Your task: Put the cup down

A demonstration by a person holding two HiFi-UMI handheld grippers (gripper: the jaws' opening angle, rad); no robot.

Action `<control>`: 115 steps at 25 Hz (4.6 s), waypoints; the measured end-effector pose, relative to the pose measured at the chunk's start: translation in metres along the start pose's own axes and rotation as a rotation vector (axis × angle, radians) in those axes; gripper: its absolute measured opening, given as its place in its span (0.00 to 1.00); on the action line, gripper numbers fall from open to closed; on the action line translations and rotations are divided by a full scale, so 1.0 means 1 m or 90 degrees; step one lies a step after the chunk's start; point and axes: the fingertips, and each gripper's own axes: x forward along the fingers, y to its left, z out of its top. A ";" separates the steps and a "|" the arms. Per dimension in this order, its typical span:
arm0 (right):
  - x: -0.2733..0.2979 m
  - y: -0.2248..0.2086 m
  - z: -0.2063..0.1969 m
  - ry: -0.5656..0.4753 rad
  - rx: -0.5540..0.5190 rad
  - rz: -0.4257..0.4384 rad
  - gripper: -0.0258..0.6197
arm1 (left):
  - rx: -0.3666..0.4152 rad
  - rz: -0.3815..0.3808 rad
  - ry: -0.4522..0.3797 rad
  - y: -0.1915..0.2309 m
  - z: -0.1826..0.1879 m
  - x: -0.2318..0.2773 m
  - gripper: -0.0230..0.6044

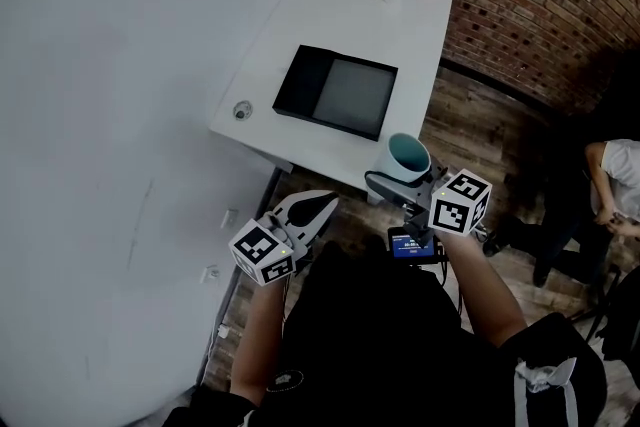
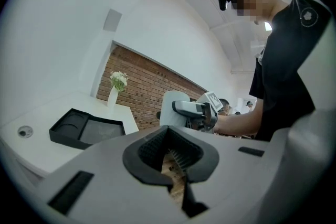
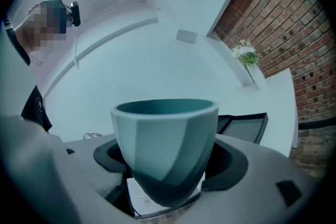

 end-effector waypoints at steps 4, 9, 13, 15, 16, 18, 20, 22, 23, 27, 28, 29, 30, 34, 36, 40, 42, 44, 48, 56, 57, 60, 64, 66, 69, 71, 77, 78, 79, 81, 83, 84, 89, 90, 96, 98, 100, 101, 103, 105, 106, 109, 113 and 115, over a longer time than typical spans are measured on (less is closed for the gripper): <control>0.012 0.003 0.002 0.002 0.002 -0.003 0.64 | -0.002 -0.005 -0.001 0.010 0.007 -0.005 0.05; 0.030 0.011 0.006 0.007 -0.009 -0.009 0.64 | 0.001 -0.012 -0.003 0.024 0.012 -0.015 0.05; 0.046 0.018 0.014 0.001 -0.030 -0.011 0.64 | -0.001 -0.017 -0.009 0.039 0.020 -0.021 0.05; 0.052 0.019 0.017 0.002 -0.033 -0.011 0.64 | 0.000 -0.019 -0.014 0.043 0.024 -0.021 0.05; 0.054 0.020 0.017 0.003 -0.033 -0.012 0.64 | 0.001 -0.021 -0.015 0.044 0.025 -0.021 0.05; 0.060 0.020 0.017 0.003 -0.034 -0.012 0.64 | 0.004 -0.025 -0.015 0.046 0.026 -0.022 0.05; 0.065 0.022 0.016 0.005 -0.038 -0.010 0.64 | 0.000 -0.026 -0.015 0.051 0.024 -0.024 0.05; 0.069 0.022 0.014 0.008 -0.038 -0.009 0.64 | -0.005 -0.024 -0.014 0.057 0.023 -0.026 0.05; 0.071 0.021 0.014 0.009 -0.038 -0.009 0.64 | -0.005 -0.023 -0.014 0.059 0.024 -0.026 0.05; 0.080 0.015 0.013 0.017 -0.035 -0.007 0.64 | -0.003 -0.018 -0.019 0.067 0.029 -0.027 0.05; 0.083 0.013 0.011 0.022 -0.034 -0.005 0.64 | -0.004 -0.016 -0.020 0.069 0.029 -0.028 0.05; 0.086 0.011 0.009 0.029 -0.034 -0.004 0.64 | -0.007 -0.014 -0.022 0.070 0.030 -0.029 0.05; 0.090 0.009 0.006 0.037 -0.035 -0.002 0.64 | -0.009 -0.012 -0.025 0.072 0.031 -0.029 0.05; 0.114 -0.008 -0.002 0.072 -0.037 0.008 0.64 | -0.012 0.003 -0.025 0.085 0.035 -0.030 0.05; 0.130 -0.021 -0.005 0.085 -0.038 0.011 0.64 | -0.014 0.014 -0.024 0.094 0.036 -0.031 0.05; 0.163 -0.056 -0.009 0.094 -0.031 -0.001 0.64 | -0.011 0.033 -0.014 0.112 0.035 -0.030 0.05; 0.178 -0.074 -0.011 0.099 -0.032 -0.010 0.64 | -0.014 0.042 -0.013 0.118 0.033 -0.029 0.05; 0.194 -0.089 -0.013 0.103 -0.035 -0.015 0.64 | -0.016 0.050 -0.017 0.125 0.033 -0.028 0.05; 0.228 -0.117 -0.017 0.112 -0.052 -0.032 0.64 | -0.011 0.062 -0.029 0.141 0.034 -0.024 0.05; 0.293 -0.162 -0.021 0.138 -0.126 -0.059 0.64 | -0.021 0.094 -0.033 0.167 0.032 -0.019 0.05; 0.299 -0.165 -0.022 0.141 -0.139 -0.061 0.64 | -0.019 0.094 -0.032 0.168 0.031 -0.019 0.05; 0.314 -0.172 -0.024 0.145 -0.186 -0.065 0.64 | -0.012 0.096 -0.028 0.173 0.031 -0.016 0.05; 0.328 -0.173 -0.027 0.137 -0.238 -0.068 0.64 | -0.013 0.102 -0.028 0.183 0.030 -0.013 0.05; 0.331 -0.171 -0.030 0.132 -0.268 -0.070 0.64 | -0.016 0.104 -0.031 0.187 0.030 -0.012 0.05; 0.330 -0.167 -0.036 0.136 -0.310 -0.069 0.64 | -0.019 0.103 -0.035 0.187 0.030 -0.013 0.05; 0.328 -0.165 -0.039 0.146 -0.327 -0.063 0.64 | -0.023 0.104 -0.036 0.185 0.029 -0.013 0.05; 0.326 -0.164 -0.047 0.194 -0.358 -0.065 0.64 | -0.040 0.113 -0.044 0.181 0.025 -0.021 0.05; 0.326 -0.164 -0.048 0.201 -0.363 -0.068 0.64 | -0.038 0.113 -0.044 0.180 0.026 -0.021 0.05; 0.326 -0.164 -0.049 0.208 -0.367 -0.071 0.64 | -0.036 0.111 -0.044 0.178 0.026 -0.022 0.05; 0.324 -0.166 -0.051 0.224 -0.373 -0.077 0.64 | -0.032 0.109 -0.044 0.174 0.027 -0.024 0.05; 0.321 -0.169 -0.054 0.249 -0.374 -0.081 0.64 | -0.030 0.107 -0.046 0.171 0.029 -0.026 0.05; 0.319 -0.170 -0.057 0.264 -0.371 -0.082 0.64 | -0.030 0.107 -0.048 0.169 0.029 -0.027 0.05; 0.301 -0.179 -0.072 0.323 -0.354 -0.100 0.64 | -0.026 0.107 -0.052 0.158 0.031 -0.031 0.05; 0.295 -0.180 -0.075 0.331 -0.351 -0.104 0.64 | -0.026 0.106 -0.053 0.156 0.031 -0.032 0.05; 0.252 -0.186 -0.080 0.349 -0.316 -0.138 0.64 | -0.031 0.101 -0.064 0.143 0.029 -0.034 0.05; 0.236 -0.186 -0.079 0.345 -0.300 -0.149 0.64 | -0.032 0.096 -0.064 0.138 0.027 -0.034 0.05; 0.218 -0.183 -0.076 0.335 -0.283 -0.157 0.64 | -0.034 0.090 -0.064 0.132 0.024 -0.033 0.05; 0.208 -0.181 -0.074 0.329 -0.275 -0.161 0.62 | -0.036 0.087 -0.063 0.129 0.022 -0.033 0.05; 0.190 -0.177 -0.068 0.314 -0.261 -0.168 0.57 | -0.040 0.081 -0.061 0.124 0.019 -0.032 0.05; 0.173 -0.170 -0.059 0.289 -0.243 -0.170 0.51 | -0.042 0.074 -0.058 0.120 0.016 -0.031 0.05; 0.164 -0.164 -0.055 0.273 -0.231 -0.166 0.46 | -0.044 0.071 -0.057 0.118 0.015 -0.031 0.05; 0.141 -0.139 -0.041 0.218 -0.201 -0.139 0.33 | -0.050 0.060 -0.056 0.111 0.012 -0.029 0.05; 0.114 -0.103 -0.018 0.143 -0.170 -0.114 0.12 | -0.050 0.041 -0.056 0.104 0.011 -0.027 0.05; 0.099 -0.085 -0.006 0.108 -0.148 -0.096 0.08 | -0.047 0.032 -0.057 0.100 0.013 -0.024 0.05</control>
